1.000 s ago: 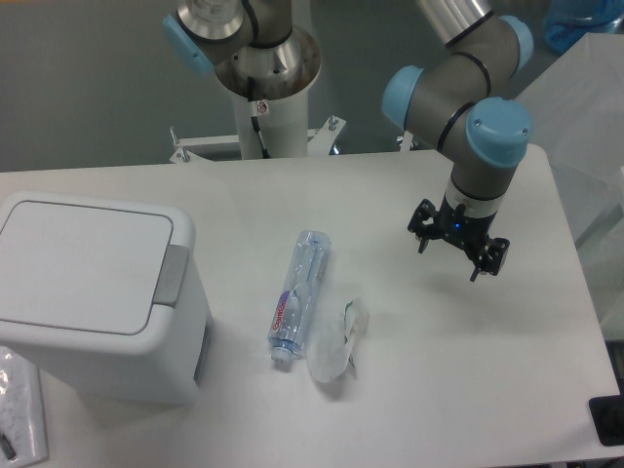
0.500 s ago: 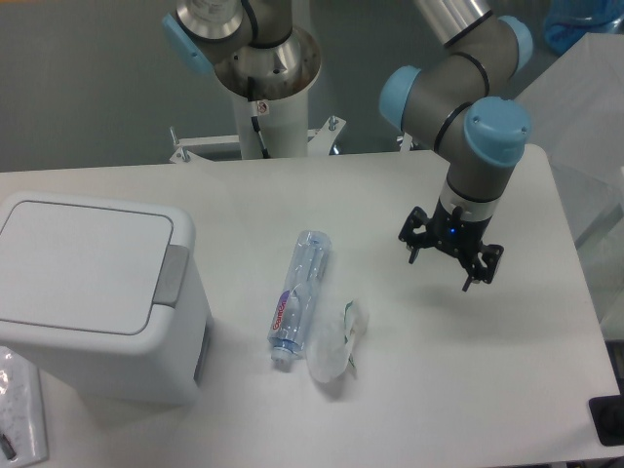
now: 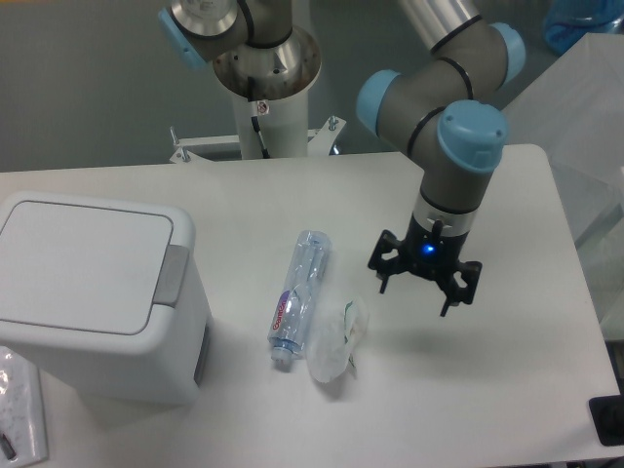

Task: Open the trash can
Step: 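Swing the gripper over the bottle to the trash can lid's edge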

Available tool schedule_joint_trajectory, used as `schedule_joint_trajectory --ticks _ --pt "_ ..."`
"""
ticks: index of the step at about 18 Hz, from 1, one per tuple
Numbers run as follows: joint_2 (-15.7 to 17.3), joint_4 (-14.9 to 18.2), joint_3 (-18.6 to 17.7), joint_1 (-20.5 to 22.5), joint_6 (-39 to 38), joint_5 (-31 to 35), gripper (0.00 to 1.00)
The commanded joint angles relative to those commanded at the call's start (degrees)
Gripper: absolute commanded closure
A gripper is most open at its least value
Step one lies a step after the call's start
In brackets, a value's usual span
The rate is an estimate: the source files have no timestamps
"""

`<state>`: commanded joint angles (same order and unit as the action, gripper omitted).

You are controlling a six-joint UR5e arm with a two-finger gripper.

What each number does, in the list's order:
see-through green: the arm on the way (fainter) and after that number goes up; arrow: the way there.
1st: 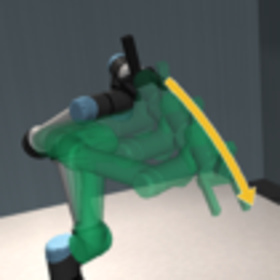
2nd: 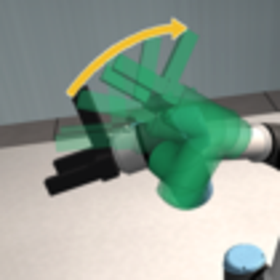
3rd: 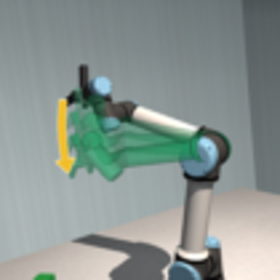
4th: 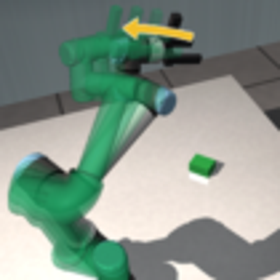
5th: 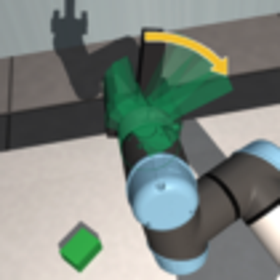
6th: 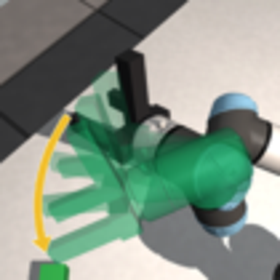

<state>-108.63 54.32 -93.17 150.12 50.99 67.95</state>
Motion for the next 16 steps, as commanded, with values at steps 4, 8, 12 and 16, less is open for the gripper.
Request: schedule_joint_trajectory --ticks 4,8,12,16 --pt "0.7 -0.09 4.83 -4.48 -11.94 -7.46 0.0" --pt "3.77 0.0 6.25 -5.89 -19.26 -15.47 0.0" --pt "5.01 0.0 5.46 -6.5 -23.57 -20.3 0.0" --pt "5.36 -0.09 4.75 -8.61 -24.72 -20.49 0.0"
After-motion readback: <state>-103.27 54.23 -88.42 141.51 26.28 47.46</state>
